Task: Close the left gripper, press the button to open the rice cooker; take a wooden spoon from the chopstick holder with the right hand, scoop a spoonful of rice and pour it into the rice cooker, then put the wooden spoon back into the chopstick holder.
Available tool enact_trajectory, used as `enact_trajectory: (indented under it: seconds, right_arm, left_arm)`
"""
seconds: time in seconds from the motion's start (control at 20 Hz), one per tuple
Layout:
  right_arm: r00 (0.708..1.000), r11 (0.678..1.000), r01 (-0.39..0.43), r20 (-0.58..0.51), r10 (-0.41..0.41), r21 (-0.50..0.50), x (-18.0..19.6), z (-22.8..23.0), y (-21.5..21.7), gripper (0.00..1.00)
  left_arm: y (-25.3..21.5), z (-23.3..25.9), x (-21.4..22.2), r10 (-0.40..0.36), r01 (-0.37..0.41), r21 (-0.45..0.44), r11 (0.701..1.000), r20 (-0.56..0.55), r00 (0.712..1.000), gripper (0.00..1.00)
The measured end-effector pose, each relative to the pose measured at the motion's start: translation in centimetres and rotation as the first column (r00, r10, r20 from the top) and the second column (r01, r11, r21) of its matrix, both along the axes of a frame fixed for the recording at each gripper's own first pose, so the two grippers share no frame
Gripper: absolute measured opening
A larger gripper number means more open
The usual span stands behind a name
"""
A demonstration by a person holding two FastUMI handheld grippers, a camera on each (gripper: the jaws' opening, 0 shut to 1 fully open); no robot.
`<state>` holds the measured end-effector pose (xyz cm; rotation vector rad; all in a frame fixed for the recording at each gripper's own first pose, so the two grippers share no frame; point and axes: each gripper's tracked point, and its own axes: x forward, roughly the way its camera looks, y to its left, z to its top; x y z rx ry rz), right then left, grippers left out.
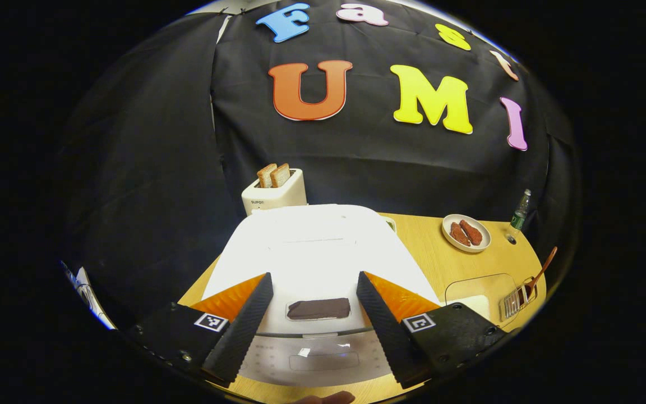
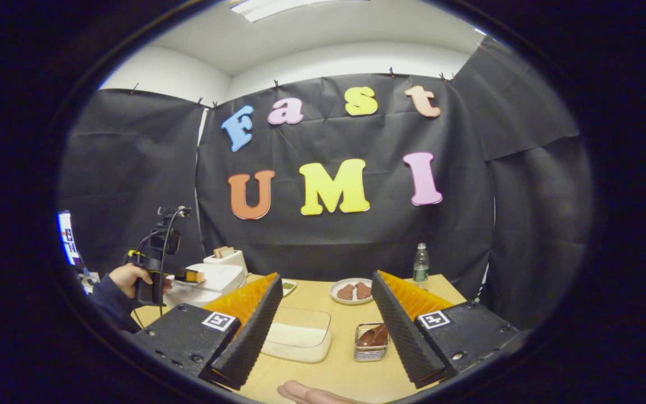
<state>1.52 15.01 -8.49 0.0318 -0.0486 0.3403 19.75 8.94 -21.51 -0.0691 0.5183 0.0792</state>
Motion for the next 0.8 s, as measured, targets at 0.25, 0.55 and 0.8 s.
enact_trajectory:
  seconds: [0.25,0.55,0.8]
  right_arm:
    - [1.0,1.0,0.004,0.018,-0.004,0.008,-0.2,0.0,0.3,1.0]
    - [0.999,1.0,-0.006,0.046,0.005,0.014,-1.3,-0.3,-0.1,1.0]
    - [0.998,0.999,0.037,0.055,-0.037,-0.001,-1.7,-0.1,-0.9,0.98]
  left_arm:
    - [-0.2,-0.7,-0.5,-0.037,0.037,0.0,0.999,0.024,0.999,0.98]
    - [-0.3,-1.0,-0.4,-0.023,0.024,-0.003,1.0,0.044,0.999,0.99]
    - [-0.3,-0.7,-0.4,-0.001,0.002,-0.015,1.0,0.072,0.997,0.99]
